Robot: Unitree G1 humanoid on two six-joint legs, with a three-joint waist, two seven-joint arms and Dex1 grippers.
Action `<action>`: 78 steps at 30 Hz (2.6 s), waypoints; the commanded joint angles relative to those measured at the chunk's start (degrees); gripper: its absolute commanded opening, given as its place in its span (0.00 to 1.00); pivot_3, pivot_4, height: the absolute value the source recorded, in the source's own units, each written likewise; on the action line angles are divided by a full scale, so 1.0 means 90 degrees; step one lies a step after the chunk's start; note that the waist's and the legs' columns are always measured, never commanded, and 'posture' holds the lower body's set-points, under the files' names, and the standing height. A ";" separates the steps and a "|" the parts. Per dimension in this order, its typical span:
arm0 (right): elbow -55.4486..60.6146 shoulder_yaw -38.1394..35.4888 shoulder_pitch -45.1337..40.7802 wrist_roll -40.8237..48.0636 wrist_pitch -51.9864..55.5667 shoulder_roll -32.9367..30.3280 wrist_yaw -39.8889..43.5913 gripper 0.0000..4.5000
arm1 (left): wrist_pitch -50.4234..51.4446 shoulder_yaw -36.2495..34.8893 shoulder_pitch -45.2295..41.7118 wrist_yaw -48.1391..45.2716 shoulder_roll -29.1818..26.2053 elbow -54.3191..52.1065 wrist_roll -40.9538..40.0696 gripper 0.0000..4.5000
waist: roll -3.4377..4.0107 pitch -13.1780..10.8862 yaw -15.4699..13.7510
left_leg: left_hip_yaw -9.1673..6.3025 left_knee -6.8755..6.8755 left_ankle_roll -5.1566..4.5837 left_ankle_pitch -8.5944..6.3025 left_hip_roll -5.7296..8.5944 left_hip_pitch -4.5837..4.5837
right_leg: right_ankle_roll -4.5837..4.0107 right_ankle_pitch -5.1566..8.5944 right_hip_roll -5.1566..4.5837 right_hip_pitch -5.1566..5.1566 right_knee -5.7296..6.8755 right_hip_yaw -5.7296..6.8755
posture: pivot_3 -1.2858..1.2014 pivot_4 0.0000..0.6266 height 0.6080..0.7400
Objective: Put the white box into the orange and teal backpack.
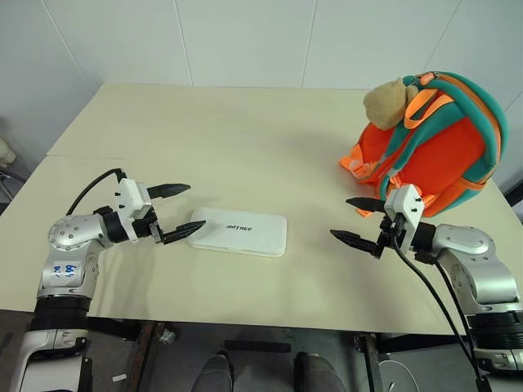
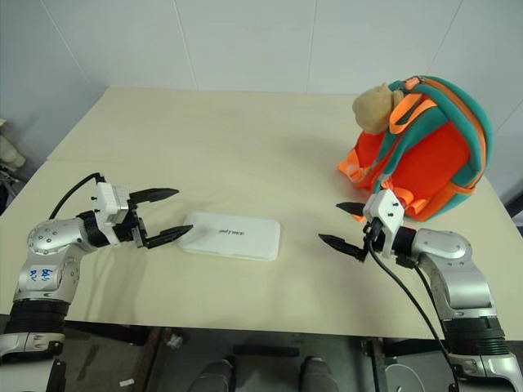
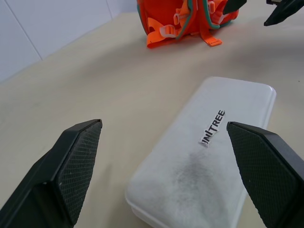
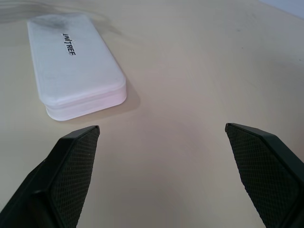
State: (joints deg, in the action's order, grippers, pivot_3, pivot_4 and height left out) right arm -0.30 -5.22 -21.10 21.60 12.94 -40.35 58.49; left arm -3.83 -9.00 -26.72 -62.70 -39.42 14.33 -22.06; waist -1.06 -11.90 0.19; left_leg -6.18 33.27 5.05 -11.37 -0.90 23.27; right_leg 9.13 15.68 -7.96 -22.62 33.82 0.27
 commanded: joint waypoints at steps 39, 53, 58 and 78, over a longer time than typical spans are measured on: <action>-0.0604 0.1554 -0.0460 -0.0767 -0.0328 0.1790 -0.0137 0.00 | -0.0197 0.0397 0.0197 0.0614 -0.0173 0.1214 0.1164 0.00 | 0.0002 -0.0001 0.0163 | -0.0001 -0.0002 0.0007 0.0002 -0.0007 -0.0009 | -0.0002 -0.0003 0.0016 -0.0009 0.0036 -0.0015 | 0.52 0.24 1.00; -0.0513 0.1508 -0.0493 -0.0778 -0.0230 0.1703 0.0027 0.00 | 0.0035 0.0707 0.0127 0.0588 0.0320 0.0694 0.1087 0.00 | 0.0002 -0.0001 0.0136 | -0.0001 0.0000 0.0008 0.0003 -0.0011 -0.0013 | -0.0003 -0.0004 0.0023 -0.0011 0.0044 -0.0025 | 0.52 0.24 1.00; -0.0703 0.1206 -0.0481 -0.0754 -0.0296 0.1202 0.0196 0.00 | 0.0167 0.0881 0.0107 0.0525 0.0597 0.0446 0.1092 0.00 | 0.0002 -0.0001 0.0066 | 0.0000 0.0003 0.0008 0.0003 -0.0009 -0.0011 | -0.0001 -0.0006 0.0023 -0.0010 0.0041 -0.0029 | 0.52 0.24 1.00; -0.0531 0.0275 -0.0134 -0.0339 0.0662 0.0388 0.0061 0.27 | 0.1172 0.0858 0.0319 0.1075 0.0260 -0.0394 0.1367 0.27 | 0.0003 -0.0002 0.0013 | 0.0008 0.0014 0.0008 0.0003 -0.0010 -0.0010 | 0.0001 -0.0007 0.0030 -0.0010 0.0031 -0.0047 | 0.52 0.24 1.00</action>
State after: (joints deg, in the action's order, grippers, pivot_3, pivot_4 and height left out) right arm -6.11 0.08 -21.58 16.92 18.00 -35.43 59.20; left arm 5.62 0.03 -24.43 -53.21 -36.10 13.65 -9.45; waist -1.03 -11.92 0.31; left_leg -6.08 33.39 5.13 -11.34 -0.98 23.18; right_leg 9.13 15.62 -7.70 -22.71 34.08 -0.19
